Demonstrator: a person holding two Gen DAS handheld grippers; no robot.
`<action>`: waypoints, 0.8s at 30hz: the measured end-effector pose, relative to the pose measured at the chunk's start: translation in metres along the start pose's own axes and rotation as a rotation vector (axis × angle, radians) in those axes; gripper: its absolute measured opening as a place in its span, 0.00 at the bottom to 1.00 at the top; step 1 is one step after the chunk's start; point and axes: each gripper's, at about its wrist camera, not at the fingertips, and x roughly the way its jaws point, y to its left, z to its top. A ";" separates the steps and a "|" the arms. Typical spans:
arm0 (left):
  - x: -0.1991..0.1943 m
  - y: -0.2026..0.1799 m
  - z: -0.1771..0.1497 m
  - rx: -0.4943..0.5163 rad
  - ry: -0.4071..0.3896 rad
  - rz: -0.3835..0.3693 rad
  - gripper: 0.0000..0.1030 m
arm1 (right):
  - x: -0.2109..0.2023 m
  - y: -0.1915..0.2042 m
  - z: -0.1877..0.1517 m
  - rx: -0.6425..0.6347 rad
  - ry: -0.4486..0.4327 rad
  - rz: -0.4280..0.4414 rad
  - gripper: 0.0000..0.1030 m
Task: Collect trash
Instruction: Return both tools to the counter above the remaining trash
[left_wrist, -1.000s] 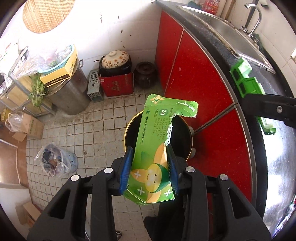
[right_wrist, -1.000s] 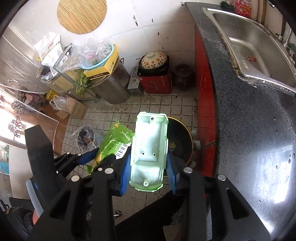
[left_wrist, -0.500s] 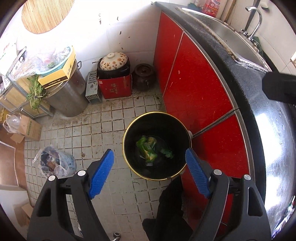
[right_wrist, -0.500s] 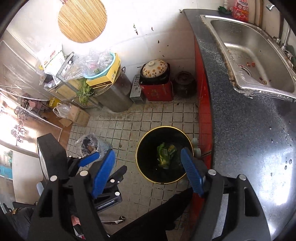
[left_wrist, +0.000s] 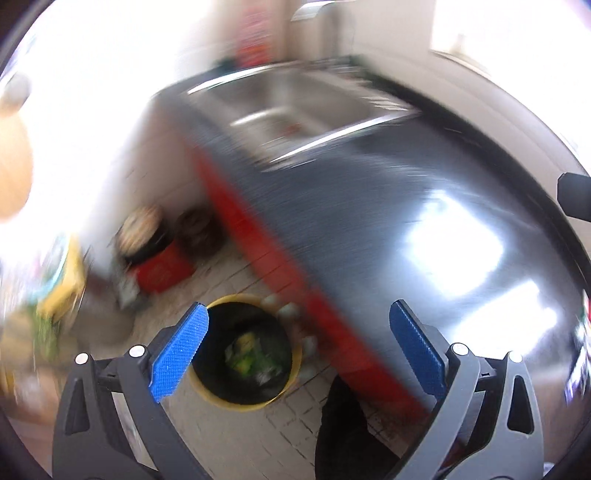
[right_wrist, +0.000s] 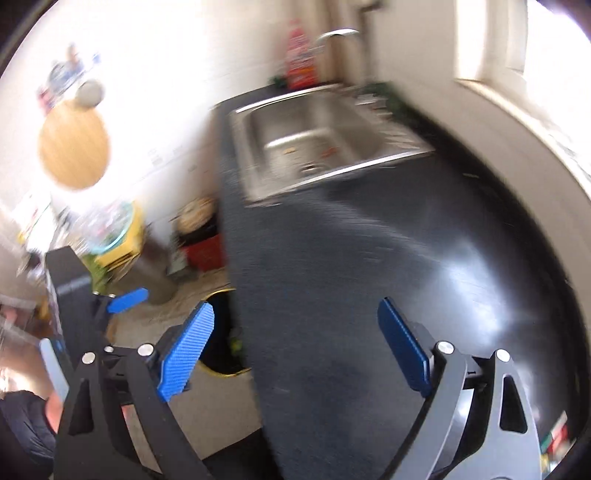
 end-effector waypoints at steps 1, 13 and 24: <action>-0.002 -0.018 0.007 0.043 -0.008 -0.034 0.93 | -0.017 -0.021 -0.010 0.046 -0.024 -0.048 0.85; -0.069 -0.324 -0.009 0.696 -0.082 -0.530 0.93 | -0.217 -0.202 -0.201 0.633 -0.167 -0.551 0.85; -0.108 -0.406 -0.083 0.932 -0.074 -0.634 0.93 | -0.284 -0.212 -0.329 0.849 -0.177 -0.673 0.85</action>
